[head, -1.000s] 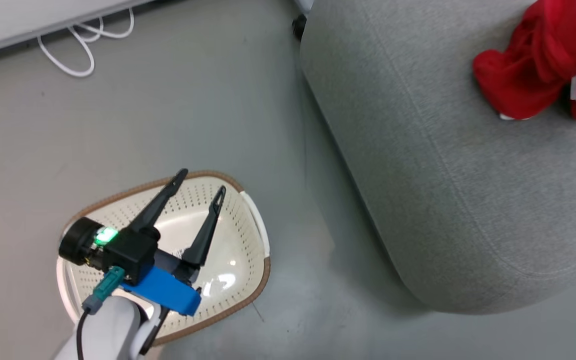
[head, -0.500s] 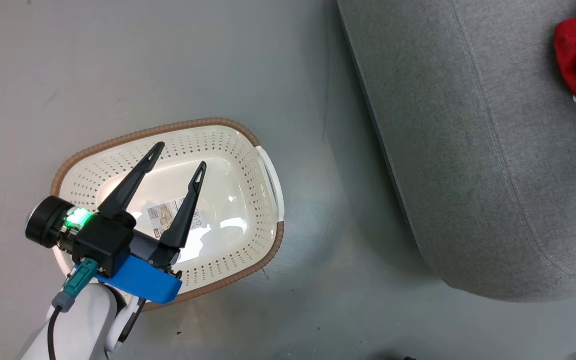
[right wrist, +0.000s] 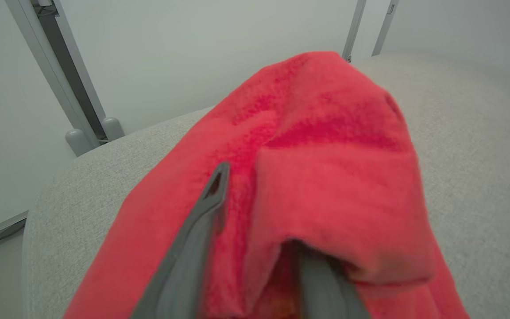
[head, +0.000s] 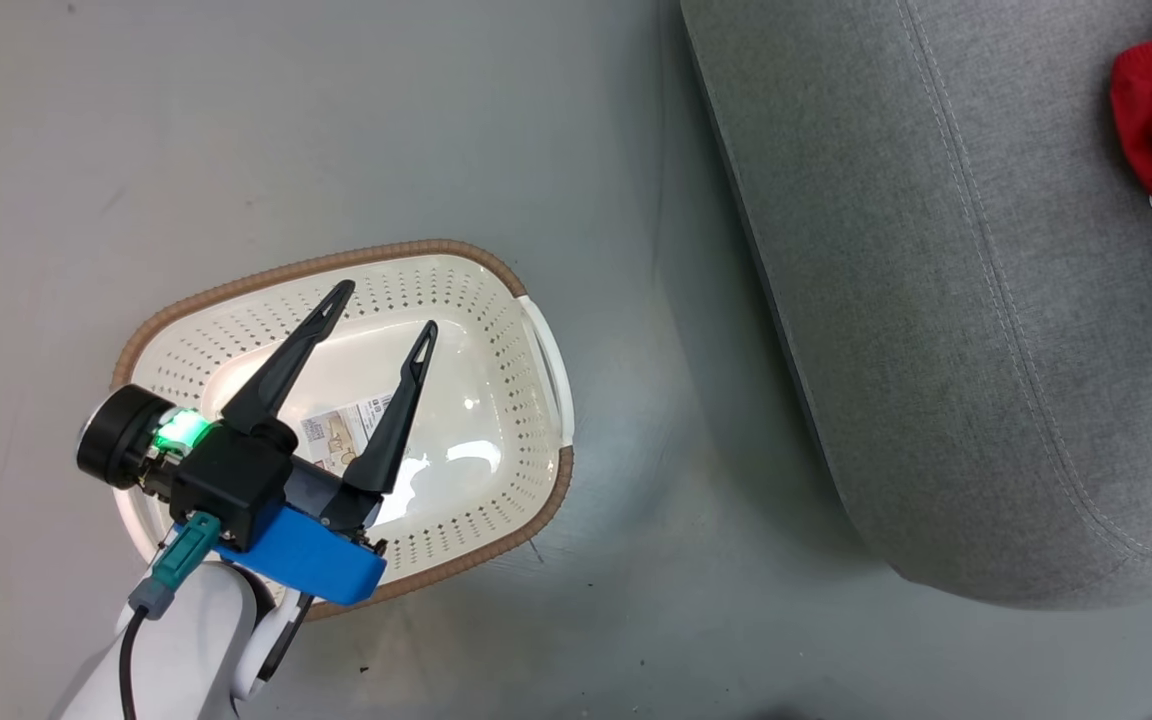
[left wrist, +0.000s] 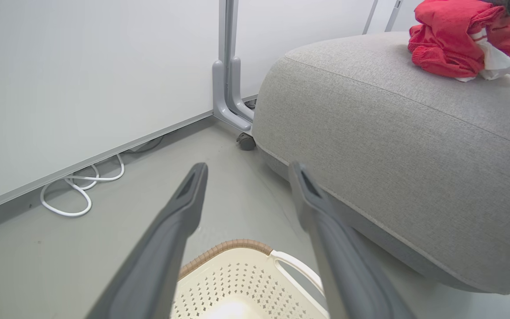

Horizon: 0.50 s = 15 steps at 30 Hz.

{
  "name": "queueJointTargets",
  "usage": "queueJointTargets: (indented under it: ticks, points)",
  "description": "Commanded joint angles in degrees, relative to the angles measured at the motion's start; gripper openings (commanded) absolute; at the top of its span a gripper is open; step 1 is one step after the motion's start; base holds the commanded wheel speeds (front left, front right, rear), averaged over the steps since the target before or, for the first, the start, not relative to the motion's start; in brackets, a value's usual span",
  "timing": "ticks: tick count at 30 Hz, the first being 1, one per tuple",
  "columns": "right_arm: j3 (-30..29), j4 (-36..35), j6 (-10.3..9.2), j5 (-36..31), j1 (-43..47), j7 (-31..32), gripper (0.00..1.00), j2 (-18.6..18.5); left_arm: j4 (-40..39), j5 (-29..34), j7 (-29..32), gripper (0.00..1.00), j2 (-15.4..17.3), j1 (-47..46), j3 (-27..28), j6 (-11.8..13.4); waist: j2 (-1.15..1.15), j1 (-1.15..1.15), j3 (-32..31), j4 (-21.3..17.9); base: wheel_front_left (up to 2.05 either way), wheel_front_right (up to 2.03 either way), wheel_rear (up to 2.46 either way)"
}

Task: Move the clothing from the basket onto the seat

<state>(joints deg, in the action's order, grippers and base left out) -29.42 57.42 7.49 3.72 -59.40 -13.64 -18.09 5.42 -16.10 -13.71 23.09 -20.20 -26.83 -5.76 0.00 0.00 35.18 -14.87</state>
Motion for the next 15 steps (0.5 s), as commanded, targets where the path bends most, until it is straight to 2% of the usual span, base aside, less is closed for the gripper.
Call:
queueJointTargets:
  ticks: [1,15]
  points:
    - [0.3,0.4,0.01,-0.2,-0.7,-0.3,1.00,-0.2,0.2,-0.1,-0.3,1.00,-0.2,-0.8,0.0,0.2,0.00,0.00,-0.2,0.2,0.00,0.00,0.00]
    - [1.8,1.5,0.01,0.1,3.7,-1.4,1.00,-0.8,4.0,-1.5,-1.4,1.00,-3.7,-0.2,-0.4,0.0,0.00,0.00,-5.3,2.6,0.00,0.00,0.00]
